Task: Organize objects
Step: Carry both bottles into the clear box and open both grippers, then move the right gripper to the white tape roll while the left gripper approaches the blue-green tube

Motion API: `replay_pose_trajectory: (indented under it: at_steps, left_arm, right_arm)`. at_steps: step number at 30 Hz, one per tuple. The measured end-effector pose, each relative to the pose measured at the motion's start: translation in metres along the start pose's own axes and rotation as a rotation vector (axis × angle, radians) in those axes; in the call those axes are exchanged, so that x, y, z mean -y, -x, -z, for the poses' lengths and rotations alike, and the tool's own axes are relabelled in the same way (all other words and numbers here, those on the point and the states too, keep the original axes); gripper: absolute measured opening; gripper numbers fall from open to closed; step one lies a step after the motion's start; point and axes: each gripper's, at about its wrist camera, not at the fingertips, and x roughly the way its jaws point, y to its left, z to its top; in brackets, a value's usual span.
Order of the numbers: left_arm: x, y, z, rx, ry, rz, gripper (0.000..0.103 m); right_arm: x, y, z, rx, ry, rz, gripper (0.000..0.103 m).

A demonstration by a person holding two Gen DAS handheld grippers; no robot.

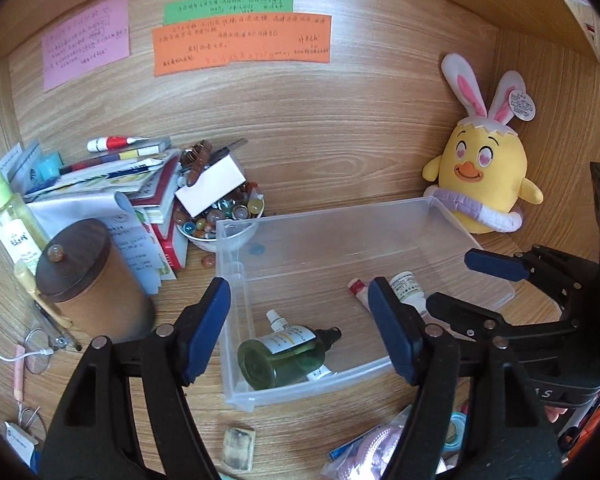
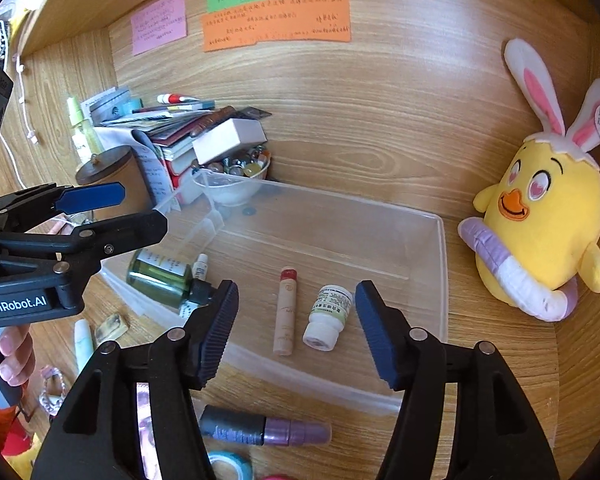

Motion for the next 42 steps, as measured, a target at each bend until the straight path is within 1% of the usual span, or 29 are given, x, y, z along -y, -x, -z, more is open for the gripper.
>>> replay_pose_trajectory:
  at_steps: [4,7,8,9,14,15,17,19,22,24,27,31,37,42]
  left_arm:
    - [0.000,0.010,0.010,0.011,-0.015,-0.032,0.071]
    - [-0.002,0.016,0.020,0.009,-0.024,-0.036,0.072]
    - [-0.001,0.018,0.023,0.006,-0.030,-0.038,0.075]
    - [-0.002,0.020,0.027,0.003,-0.035,-0.042,0.080]
    - [-0.005,0.039,0.047,0.054,-0.030,-0.039,0.086]
    - [-0.006,0.044,0.051,0.063,-0.027,-0.038,0.092]
    - [-0.008,0.052,0.057,0.074,-0.011,-0.023,0.097]
    - [-0.010,0.060,0.065,0.090,-0.005,-0.013,0.097]
    - [-0.009,0.070,0.075,0.105,-0.014,-0.052,0.101]
    - [-0.008,0.075,0.082,0.107,-0.027,-0.074,0.102]
    - [-0.010,0.078,0.093,0.089,-0.015,-0.075,0.102]
    - [-0.020,0.077,0.111,0.041,0.036,-0.035,0.102]
    - [-0.034,0.078,0.136,0.009,0.103,-0.054,0.102]
    - [-0.037,0.082,0.151,-0.015,0.104,-0.050,0.102]
  right_arm:
    - [-0.006,0.016,0.002,0.034,0.018,0.005,0.066]
    - [-0.010,0.028,0.005,0.052,0.021,0.000,0.068]
    - [-0.011,0.031,0.007,0.058,0.021,-0.003,0.069]
    - [-0.012,0.034,0.009,0.061,0.022,-0.004,0.069]
    - [-0.016,0.049,0.023,0.073,0.023,-0.006,0.071]
    - [-0.016,0.052,0.026,0.072,0.021,-0.010,0.071]
    - [-0.016,0.055,0.033,0.066,0.010,-0.017,0.072]
    - [-0.015,0.059,0.041,0.062,0.003,-0.014,0.072]
    - [-0.015,0.064,0.052,0.054,-0.004,0.002,0.073]
    - [-0.013,0.067,0.061,0.045,-0.013,-0.001,0.074]
    - [-0.012,0.073,0.073,0.037,-0.020,0.015,0.076]
    - [-0.010,0.076,0.090,0.012,-0.037,0.035,0.077]
    - [-0.008,0.077,0.115,-0.039,-0.091,0.002,0.077]
    - [-0.017,0.077,0.126,-0.050,-0.100,-0.014,0.077]
